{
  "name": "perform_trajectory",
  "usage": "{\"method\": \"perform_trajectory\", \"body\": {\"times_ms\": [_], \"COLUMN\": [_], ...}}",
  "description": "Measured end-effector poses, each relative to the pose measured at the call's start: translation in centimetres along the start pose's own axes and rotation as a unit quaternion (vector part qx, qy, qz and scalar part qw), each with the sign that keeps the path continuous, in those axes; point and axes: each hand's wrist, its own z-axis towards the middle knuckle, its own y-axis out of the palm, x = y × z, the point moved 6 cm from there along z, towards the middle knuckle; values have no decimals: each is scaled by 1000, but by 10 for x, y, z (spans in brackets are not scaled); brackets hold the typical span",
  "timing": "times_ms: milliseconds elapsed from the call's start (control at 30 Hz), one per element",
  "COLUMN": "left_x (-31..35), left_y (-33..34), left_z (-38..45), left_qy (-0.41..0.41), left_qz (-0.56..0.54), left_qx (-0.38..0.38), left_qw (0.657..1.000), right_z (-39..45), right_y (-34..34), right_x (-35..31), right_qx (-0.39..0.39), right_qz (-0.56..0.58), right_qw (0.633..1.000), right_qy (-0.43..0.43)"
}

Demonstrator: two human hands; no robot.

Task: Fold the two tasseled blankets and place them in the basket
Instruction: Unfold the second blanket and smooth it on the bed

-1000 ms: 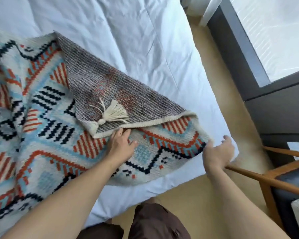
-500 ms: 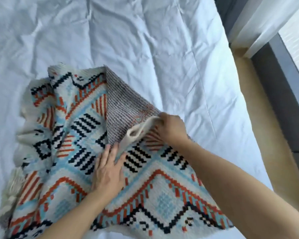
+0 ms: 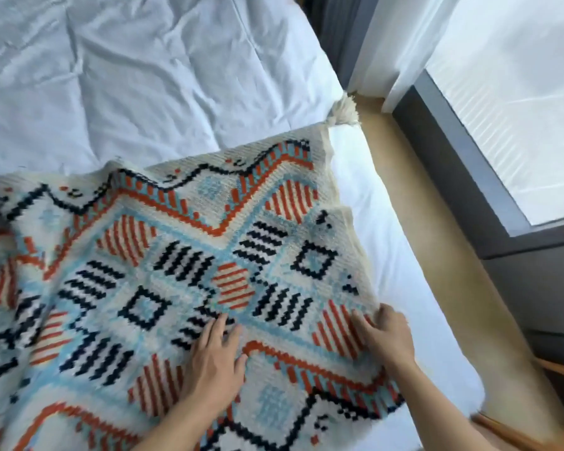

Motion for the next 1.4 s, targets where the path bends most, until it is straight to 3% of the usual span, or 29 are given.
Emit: {"method": "perform_trajectory", "body": {"times_ms": [167, 267, 300, 367, 433, 467, 500, 567, 600, 633, 700, 767, 833, 967, 1067, 1167, 1300, 1400], "left_x": [19, 16, 13, 4, -5, -8, -11, -16, -18, -21, -27, -40, -56, -142, -230, -334, -461, -525], "left_y": [66, 94, 100, 112, 120, 122, 123, 122, 120, 117, 110, 103, 98, 97, 103, 109, 125, 129], "left_z": [-44, -67, -73, -83, -87, -88, -88, -88, -89, -90, -94, -101, -106, -132, -159, -196, -242, -264], "left_qy": [68, 88, 94, 105, 108, 106, 105, 108, 108, 107, 98, 78, 55, -23, -98, -188, -320, -396], "left_qz": [75, 97, 97, 93, 80, 72, 66, 63, 65, 65, 51, 29, 11, -52, -101, -139, -263, -366], "left_qx": [-44, -60, -61, -62, -56, -51, -49, -50, -50, -48, -41, -37, -26, -10, -3, 45, 97, 166], "left_qw": [994, 990, 989, 988, 989, 990, 991, 991, 991, 991, 993, 996, 998, 998, 990, 971, 905, 826], "right_z": [-69, -81, -81, -80, -84, -89, -94, -97, -99, -98, -115, -134, -149, -211, -267, -327, -402, -439], "right_y": [12, -5, -18, -43, -55, -55, -49, -39, -43, -54, -80, -75, -43, 88, 192, 285, 381, 424], "right_x": [110, 140, 149, 162, 157, 150, 145, 143, 147, 155, 157, 139, 103, 7, -59, -119, -186, -227], "right_qx": [-102, -112, -88, -56, -101, -139, -169, -158, -96, 9, 201, 274, 235, 64, -71, -160, -240, -229], "right_qz": [-44, 137, 243, 456, 582, 595, 570, 392, 251, 129, 47, 26, -34, -75, -130, -182, -216, -173], "right_qw": [992, 979, 958, 876, 797, 783, 796, 900, 955, 980, 957, 943, 965, 993, 974, 929, 867, 883], "right_qy": [67, 103, 128, 148, 124, 115, 112, 109, 129, 153, 204, 185, 114, -70, -172, -279, -381, -372]}}
